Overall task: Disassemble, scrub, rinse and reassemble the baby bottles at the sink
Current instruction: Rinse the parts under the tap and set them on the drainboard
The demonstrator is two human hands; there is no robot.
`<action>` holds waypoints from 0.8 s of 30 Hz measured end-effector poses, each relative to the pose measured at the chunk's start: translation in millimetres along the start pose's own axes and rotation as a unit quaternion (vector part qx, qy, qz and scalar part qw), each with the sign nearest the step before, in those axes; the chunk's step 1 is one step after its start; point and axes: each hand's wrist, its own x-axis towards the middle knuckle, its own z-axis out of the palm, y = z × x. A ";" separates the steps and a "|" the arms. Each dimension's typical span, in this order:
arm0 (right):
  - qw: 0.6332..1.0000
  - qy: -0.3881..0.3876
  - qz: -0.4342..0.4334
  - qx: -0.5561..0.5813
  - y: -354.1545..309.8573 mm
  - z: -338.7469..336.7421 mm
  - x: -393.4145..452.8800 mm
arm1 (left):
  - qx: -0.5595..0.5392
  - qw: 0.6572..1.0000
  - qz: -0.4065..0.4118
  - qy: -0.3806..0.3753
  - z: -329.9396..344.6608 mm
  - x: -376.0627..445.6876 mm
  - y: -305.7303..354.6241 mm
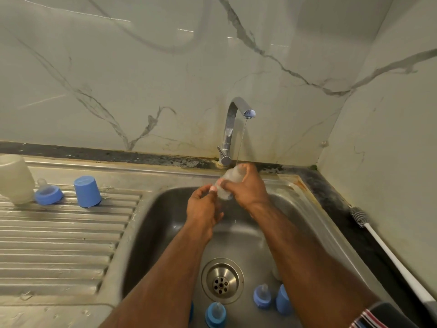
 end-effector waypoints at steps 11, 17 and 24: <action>0.999 0.037 -0.028 -0.016 4.0 8.8 5.7 | -0.005 0.999 -0.035 0.021 -3.6 5.5 1.5; 0.999 0.031 -0.014 -0.015 4.5 7.1 6.0 | -0.003 0.998 -0.067 -0.011 -2.3 2.9 1.2; 0.999 0.019 -0.025 -0.042 6.0 3.8 8.3 | -0.006 0.997 -0.081 -0.012 -1.5 2.6 1.7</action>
